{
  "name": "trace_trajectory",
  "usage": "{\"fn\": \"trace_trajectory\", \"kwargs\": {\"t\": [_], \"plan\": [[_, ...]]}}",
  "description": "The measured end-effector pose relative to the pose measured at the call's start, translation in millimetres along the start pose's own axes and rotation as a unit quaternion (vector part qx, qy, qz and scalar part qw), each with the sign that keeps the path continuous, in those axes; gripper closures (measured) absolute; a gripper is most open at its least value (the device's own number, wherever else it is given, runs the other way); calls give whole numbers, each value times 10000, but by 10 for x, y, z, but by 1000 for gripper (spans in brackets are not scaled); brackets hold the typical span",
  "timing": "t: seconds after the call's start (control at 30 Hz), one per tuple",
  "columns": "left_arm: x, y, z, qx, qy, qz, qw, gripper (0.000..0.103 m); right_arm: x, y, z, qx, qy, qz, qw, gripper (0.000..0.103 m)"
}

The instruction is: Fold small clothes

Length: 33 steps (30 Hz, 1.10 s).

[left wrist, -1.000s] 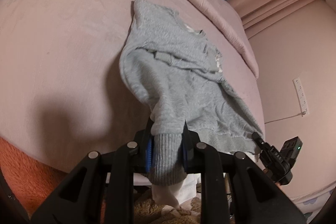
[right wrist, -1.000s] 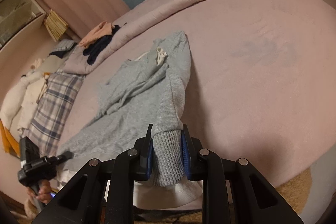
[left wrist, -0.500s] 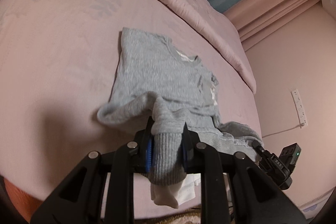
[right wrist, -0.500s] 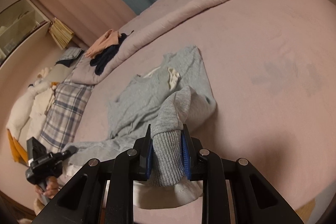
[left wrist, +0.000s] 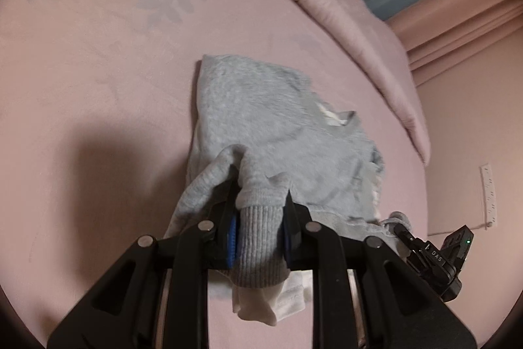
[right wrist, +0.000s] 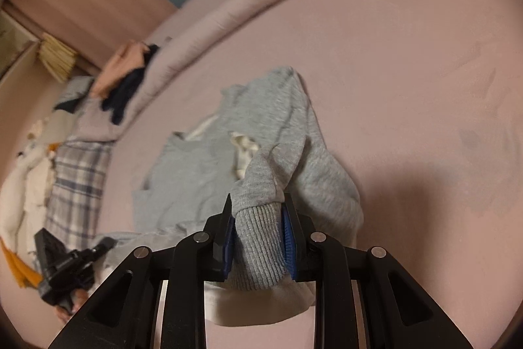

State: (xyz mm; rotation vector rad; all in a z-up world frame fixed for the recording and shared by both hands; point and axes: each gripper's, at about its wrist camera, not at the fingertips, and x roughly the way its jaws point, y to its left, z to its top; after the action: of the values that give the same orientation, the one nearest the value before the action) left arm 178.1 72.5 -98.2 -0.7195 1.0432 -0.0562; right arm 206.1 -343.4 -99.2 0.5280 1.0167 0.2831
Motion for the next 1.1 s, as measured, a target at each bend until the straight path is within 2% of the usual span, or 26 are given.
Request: {"fn": "trace_trajectory", "kwargs": {"t": [0.13, 0.2, 0.27, 0.33, 0.37, 0.4, 0.43, 0.53, 0.6, 0.67, 0.77, 0.87, 0.93, 1.0, 1.1], "plan": [[198, 123, 101, -196, 181, 19, 9996, 81, 197, -78, 51, 63, 137, -246, 9996, 78], [233, 167, 106, -290, 220, 13, 9993, 79, 218, -121, 56, 132, 194, -208, 9995, 71], [242, 181, 100, -291, 280, -16, 9992, 72, 187, -146, 45, 146, 229, -127, 9996, 67], [202, 172, 97, -240, 351, -112, 9990, 55, 124, -150, 53, 99, 262, -51, 9996, 55], [161, 165, 84, -220, 329, -181, 9991, 48, 94, -147, 69, 71, 252, -36, 9996, 43], [102, 158, 82, -202, 260, -226, 9992, 36, 8, -142, 71, 39, 179, -30, 9998, 33], [37, 155, 73, -178, 162, -255, 9994, 28, -37, -126, 92, 21, 108, -37, 9999, 29], [-206, 106, 51, 81, -149, -208, 9996, 20, -297, -124, 141, -128, -156, -60, 9998, 25], [-350, 88, -4, 432, -361, 9, 9984, 19, -464, -134, 148, -336, -325, -159, 9988, 25], [-425, 88, -86, 913, -552, 447, 9933, 19, -577, -142, 133, -690, -493, -424, 9955, 25], [-403, 149, -220, 1555, -645, 1257, 9777, 21, -625, -192, 59, -1273, -598, -923, 9858, 25], [-334, 239, -327, 1930, -629, 1758, 9633, 28, -546, -274, -44, -1767, -488, -1335, 9740, 25], [-312, 319, -349, 2007, -591, 1854, 9601, 33, -460, -311, -105, -2115, -447, -1536, 9642, 25], [-283, 404, -339, 1961, -514, 1780, 9629, 38, -396, -297, -139, -2425, -421, -1618, 9556, 31], [-229, 486, -298, 1952, -417, 1704, 9649, 40, -304, -253, -143, -2848, -326, -1505, 9461, 37]]}}
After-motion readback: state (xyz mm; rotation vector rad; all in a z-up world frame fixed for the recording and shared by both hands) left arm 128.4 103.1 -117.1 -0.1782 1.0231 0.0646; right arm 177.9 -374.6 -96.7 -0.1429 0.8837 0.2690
